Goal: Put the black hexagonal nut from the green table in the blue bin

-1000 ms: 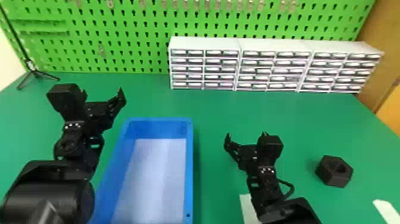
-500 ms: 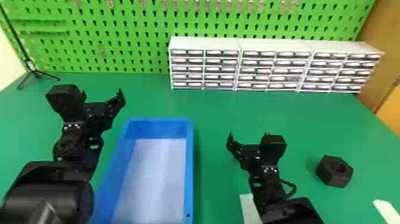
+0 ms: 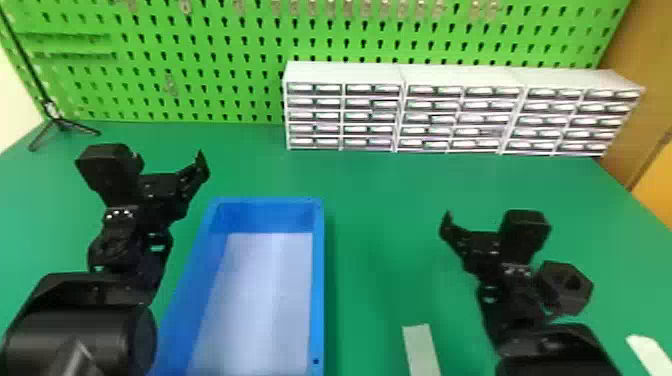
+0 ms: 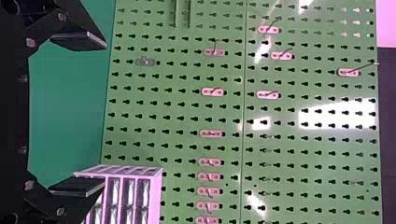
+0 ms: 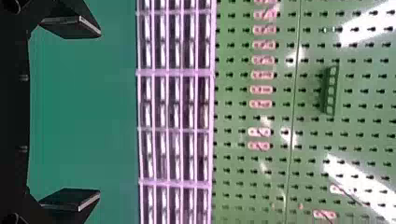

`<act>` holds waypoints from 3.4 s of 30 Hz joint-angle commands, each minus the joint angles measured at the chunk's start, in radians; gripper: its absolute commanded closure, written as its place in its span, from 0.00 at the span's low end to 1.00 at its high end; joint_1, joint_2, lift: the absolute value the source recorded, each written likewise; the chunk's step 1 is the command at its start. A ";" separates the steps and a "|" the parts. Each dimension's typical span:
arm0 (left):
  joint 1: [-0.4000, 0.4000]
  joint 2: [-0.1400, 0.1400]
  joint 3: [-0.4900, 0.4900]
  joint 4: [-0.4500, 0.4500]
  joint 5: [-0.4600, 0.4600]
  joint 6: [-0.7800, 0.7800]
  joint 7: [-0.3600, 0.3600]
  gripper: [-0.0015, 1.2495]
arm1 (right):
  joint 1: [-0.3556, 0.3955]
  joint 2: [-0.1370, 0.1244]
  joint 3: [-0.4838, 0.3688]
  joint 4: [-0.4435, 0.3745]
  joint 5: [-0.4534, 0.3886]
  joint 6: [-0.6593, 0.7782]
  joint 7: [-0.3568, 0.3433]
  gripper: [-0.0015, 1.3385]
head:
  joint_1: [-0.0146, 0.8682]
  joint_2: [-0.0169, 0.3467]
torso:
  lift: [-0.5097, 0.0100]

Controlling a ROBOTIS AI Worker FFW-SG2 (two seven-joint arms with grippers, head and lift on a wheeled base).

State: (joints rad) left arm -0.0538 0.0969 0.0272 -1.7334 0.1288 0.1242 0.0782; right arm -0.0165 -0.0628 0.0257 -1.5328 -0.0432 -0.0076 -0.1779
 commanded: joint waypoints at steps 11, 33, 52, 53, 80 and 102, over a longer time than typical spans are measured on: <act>0.002 0.001 0.003 -0.001 0.000 0.000 0.000 0.19 | 0.036 -0.066 -0.179 -0.181 0.006 0.232 0.092 0.08 | 0.79 0.12 | 0.80; 0.003 0.001 0.005 -0.003 -0.003 0.000 -0.001 0.19 | 0.061 -0.181 -0.380 -0.446 0.020 0.767 0.370 0.08 | 0.79 0.12 | 0.80; 0.005 0.024 0.007 -0.009 -0.002 0.000 0.000 0.19 | 0.090 -0.393 -0.348 -0.521 -0.018 1.066 0.551 0.08 | 0.79 0.12 | 0.80; 0.005 0.026 0.005 -0.009 0.000 0.000 -0.001 0.19 | 0.090 -0.404 -0.345 -0.521 -0.029 1.072 0.552 0.08 | 0.79 0.12 | 0.80; 0.015 0.040 0.010 -0.012 0.006 0.002 0.000 0.19 | 0.109 -0.549 -0.316 -0.489 0.052 1.244 0.838 0.08 | 0.79 0.12 | 0.80; 0.022 0.040 0.013 -0.014 0.008 0.002 0.000 0.19 | 0.079 -0.563 -0.271 -0.463 0.186 1.275 0.971 0.08 | 0.79 0.12 | 0.80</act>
State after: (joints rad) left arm -0.0324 0.1366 0.0398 -1.7466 0.1365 0.1256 0.0781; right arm 0.0630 -0.6259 -0.2455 -1.9959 0.1381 1.2643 0.7900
